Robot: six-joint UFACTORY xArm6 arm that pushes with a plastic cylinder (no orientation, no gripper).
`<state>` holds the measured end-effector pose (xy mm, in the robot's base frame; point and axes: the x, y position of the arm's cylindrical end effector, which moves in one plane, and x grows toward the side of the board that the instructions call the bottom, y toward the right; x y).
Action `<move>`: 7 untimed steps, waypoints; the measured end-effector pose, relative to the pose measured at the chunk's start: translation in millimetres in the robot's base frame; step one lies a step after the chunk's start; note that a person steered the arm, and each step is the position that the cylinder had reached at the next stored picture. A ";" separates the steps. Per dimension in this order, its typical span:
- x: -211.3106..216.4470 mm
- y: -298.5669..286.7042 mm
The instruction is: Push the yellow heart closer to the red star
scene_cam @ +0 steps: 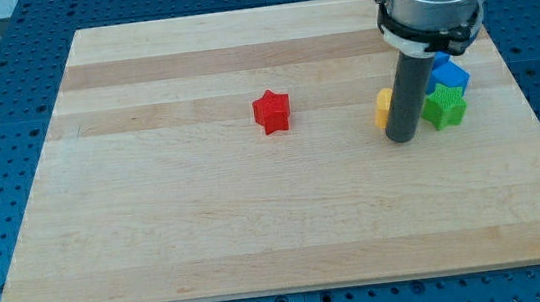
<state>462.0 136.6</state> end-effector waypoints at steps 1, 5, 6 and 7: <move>-3.5 0.0; -80.6 0.0; -104.6 -0.1; -133.0 -1.5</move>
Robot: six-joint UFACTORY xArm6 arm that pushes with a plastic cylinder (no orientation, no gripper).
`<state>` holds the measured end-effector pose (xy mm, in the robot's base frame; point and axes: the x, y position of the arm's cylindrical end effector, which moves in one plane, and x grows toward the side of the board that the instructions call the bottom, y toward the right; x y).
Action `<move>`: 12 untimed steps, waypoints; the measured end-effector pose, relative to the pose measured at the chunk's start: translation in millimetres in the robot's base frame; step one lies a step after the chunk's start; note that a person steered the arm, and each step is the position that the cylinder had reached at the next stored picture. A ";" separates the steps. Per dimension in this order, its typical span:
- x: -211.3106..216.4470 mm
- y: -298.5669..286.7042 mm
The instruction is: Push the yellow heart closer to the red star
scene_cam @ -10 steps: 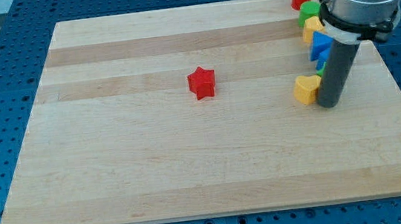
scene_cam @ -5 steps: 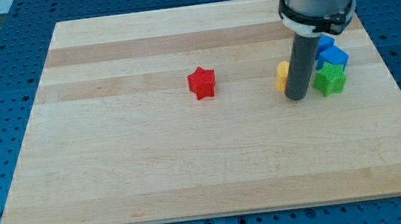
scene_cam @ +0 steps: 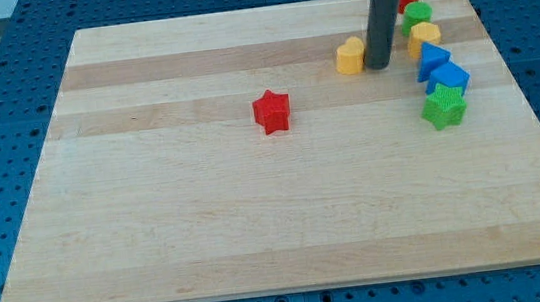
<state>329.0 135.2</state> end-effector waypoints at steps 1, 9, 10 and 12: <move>-32.4 -3.3; -5.2 -17.1; 10.7 -40.0; 55.5 -82.9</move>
